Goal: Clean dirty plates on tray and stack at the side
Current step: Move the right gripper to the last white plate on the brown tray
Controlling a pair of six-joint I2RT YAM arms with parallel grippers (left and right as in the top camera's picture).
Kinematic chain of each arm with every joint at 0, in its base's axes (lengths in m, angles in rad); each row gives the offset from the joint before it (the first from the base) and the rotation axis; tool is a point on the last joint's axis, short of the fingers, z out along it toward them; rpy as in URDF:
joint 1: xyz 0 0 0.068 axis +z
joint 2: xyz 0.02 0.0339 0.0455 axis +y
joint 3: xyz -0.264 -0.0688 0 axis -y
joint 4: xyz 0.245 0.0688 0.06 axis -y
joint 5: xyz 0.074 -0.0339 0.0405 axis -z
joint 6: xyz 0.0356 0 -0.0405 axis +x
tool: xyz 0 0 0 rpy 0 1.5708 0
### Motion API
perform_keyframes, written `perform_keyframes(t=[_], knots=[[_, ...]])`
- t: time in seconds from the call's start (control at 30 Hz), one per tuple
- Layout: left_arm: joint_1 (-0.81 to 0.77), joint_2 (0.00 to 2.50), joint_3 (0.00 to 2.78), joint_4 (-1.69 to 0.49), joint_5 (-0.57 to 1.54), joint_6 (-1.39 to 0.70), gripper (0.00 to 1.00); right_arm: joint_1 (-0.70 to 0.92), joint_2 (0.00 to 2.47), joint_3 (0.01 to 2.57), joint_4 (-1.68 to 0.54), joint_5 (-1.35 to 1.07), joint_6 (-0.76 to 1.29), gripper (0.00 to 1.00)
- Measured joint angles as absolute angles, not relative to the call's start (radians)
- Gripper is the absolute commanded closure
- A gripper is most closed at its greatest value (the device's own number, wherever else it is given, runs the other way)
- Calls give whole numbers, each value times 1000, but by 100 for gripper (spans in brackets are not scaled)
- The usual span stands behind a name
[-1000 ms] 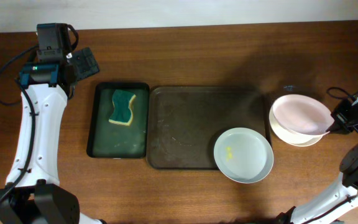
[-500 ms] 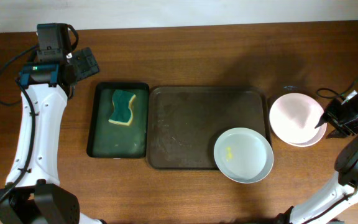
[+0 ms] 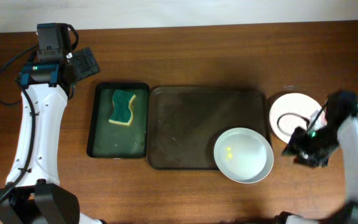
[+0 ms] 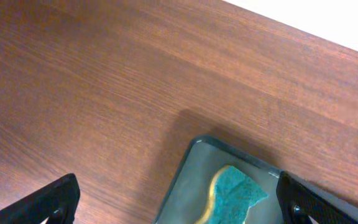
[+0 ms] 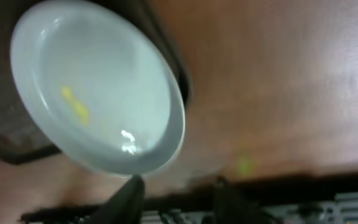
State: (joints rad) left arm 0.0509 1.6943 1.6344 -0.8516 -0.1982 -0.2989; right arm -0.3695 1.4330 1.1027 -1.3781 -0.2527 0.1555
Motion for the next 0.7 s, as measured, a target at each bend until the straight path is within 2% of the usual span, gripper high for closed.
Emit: perform_keyframes(t=[0.1, 0.13, 0.17, 0.33, 0.7], knots=[[51, 1694, 1634, -855, -198, -299, 1, -285, 1232, 978, -1287, -210, 266, 59], [51, 1694, 1634, -852, -199, -299, 1, -261, 1210, 955, -1264, -197, 300, 62], [51, 1694, 1634, -854, -198, -299, 1, -227, 1201, 919, -1224, -176, 347, 68], [51, 1694, 1634, -854, -198, -299, 1, -192, 1286, 815, -1095, -143, 448, 70], [51, 1694, 1634, -855, -199, -299, 1, -192, 1396, 693, -905, -182, 467, 81]])
